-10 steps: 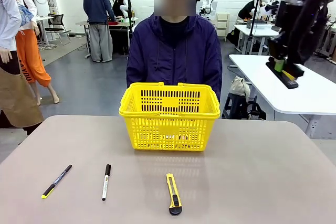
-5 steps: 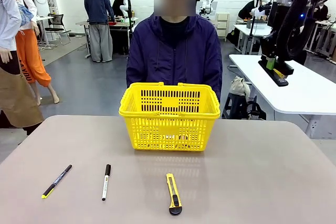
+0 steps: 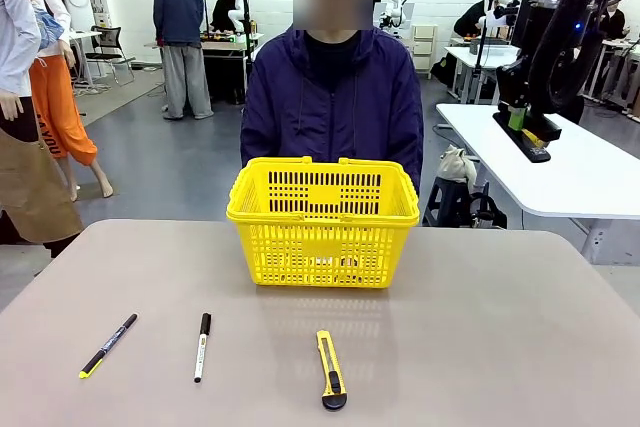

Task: Place the items the person wants into the basket.
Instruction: Pick up the item the person points to and place it in the Market Basket.

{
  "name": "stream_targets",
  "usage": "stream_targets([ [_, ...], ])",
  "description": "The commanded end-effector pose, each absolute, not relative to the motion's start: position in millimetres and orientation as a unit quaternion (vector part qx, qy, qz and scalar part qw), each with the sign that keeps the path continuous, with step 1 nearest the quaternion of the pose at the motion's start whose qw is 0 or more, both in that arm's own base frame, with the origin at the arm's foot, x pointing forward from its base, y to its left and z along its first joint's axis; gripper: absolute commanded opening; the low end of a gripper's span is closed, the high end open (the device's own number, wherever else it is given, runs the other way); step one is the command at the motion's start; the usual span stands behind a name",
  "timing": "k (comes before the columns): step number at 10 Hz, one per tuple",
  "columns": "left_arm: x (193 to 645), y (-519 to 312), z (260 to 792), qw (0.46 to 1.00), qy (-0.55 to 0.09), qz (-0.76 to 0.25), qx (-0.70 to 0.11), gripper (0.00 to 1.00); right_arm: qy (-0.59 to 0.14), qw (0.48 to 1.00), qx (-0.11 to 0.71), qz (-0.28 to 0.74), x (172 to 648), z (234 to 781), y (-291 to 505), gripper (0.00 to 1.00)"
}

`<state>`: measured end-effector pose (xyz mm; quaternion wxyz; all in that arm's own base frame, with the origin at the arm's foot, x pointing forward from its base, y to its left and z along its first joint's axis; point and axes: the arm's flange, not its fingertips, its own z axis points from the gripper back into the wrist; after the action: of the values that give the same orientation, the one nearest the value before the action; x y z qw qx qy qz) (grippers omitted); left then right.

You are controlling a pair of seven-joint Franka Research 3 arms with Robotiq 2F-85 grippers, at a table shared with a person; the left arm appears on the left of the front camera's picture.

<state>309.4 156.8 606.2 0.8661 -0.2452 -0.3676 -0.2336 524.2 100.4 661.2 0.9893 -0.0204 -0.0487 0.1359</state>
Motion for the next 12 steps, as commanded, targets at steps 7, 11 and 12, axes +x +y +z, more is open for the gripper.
stream_targets([
  [7, 309, 159, 606, 0.860, -0.376, -0.239, -0.250, 1.00, -0.097, 0.897, 0.023, 0.431, 627, 646, 294, 0.32],
  [11, 309, 159, 606, 0.860, -0.376, -0.239, -0.250, 1.00, -0.064, 0.835, 0.003, 0.547, 651, 606, 361, 0.32],
  [12, 309, 159, 606, 0.860, -0.376, -0.239, -0.250, 1.00, -0.042, 0.829, -0.009, 0.557, 653, 593, 372, 0.32],
])
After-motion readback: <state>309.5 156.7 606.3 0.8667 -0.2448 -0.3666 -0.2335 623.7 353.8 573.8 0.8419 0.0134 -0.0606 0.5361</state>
